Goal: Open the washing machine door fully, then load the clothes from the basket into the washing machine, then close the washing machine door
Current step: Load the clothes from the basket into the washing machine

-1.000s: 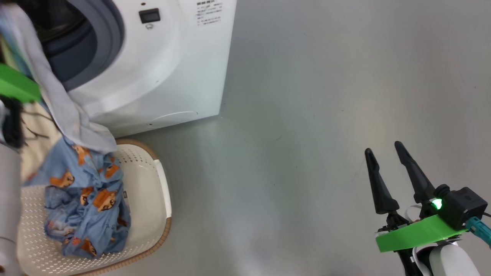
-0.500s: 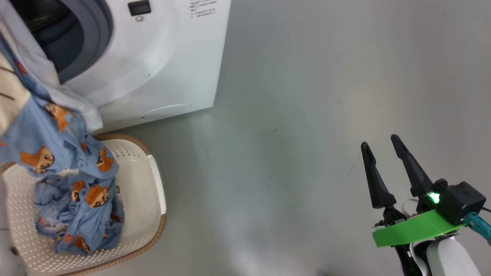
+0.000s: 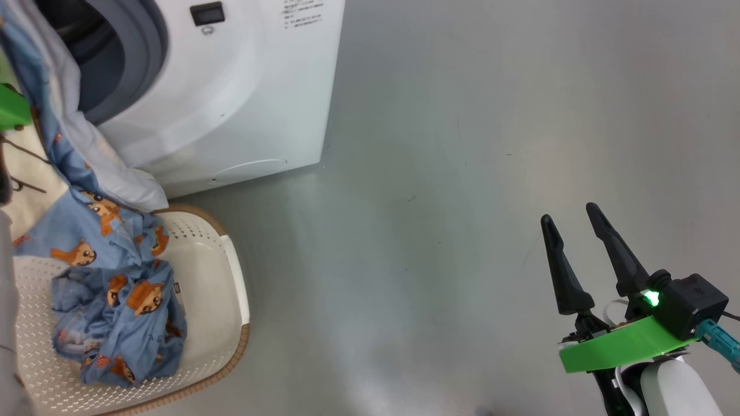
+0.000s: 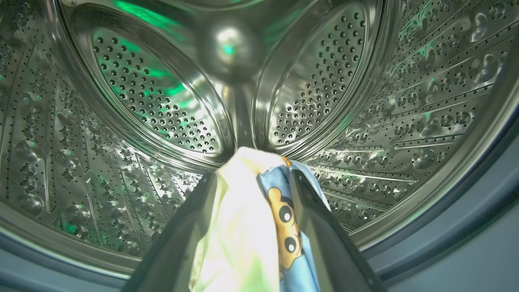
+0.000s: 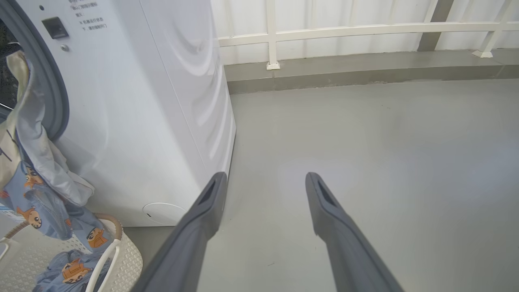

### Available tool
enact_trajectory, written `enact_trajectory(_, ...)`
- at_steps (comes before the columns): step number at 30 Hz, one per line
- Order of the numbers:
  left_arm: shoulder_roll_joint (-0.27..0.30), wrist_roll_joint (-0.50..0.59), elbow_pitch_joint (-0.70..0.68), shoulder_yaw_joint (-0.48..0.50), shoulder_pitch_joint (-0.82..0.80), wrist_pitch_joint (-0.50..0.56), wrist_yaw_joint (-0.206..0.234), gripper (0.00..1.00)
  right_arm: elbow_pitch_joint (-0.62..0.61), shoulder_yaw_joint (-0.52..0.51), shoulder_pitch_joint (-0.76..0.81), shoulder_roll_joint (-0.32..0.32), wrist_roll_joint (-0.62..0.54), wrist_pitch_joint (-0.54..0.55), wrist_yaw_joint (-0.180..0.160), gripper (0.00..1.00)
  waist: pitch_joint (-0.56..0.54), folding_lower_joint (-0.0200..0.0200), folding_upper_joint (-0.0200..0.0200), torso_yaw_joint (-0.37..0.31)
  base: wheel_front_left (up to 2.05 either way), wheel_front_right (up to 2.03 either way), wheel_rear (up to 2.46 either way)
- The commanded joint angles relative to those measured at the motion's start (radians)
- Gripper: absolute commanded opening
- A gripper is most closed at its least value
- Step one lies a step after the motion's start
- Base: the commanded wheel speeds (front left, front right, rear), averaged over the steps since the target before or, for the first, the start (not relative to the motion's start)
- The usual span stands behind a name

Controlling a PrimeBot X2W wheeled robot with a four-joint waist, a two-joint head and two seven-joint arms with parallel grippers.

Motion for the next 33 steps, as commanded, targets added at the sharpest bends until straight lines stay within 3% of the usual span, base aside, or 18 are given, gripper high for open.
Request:
enact_trajectory(1,0.047,0.007,-0.007,0.005,-0.014,-0.005,-0.003,1.00,-0.020,0.025,-0.002,-0.002,-0.002,-0.005,0.001,1.00,0.000,0.0000,0.0000,0.003,0.00,0.00,0.00)
enact_trajectory(15,0.015,-0.028,-0.038,0.019,0.049,-0.005,-0.003,1.00,-0.022,0.014,-0.005,-0.006,-0.006,-0.005,0.001,1.00,-0.004,0.0000,0.0000,0.036,0.00,0.00,0.00)
enact_trajectory(33,-0.095,0.007,-0.311,0.093,0.376,-0.005,-0.003,1.00,-0.033,-0.034,0.012,-0.022,-0.016,-0.005,0.001,1.00,-0.028,0.0000,0.0000,0.121,0.00,0.00,0.00)
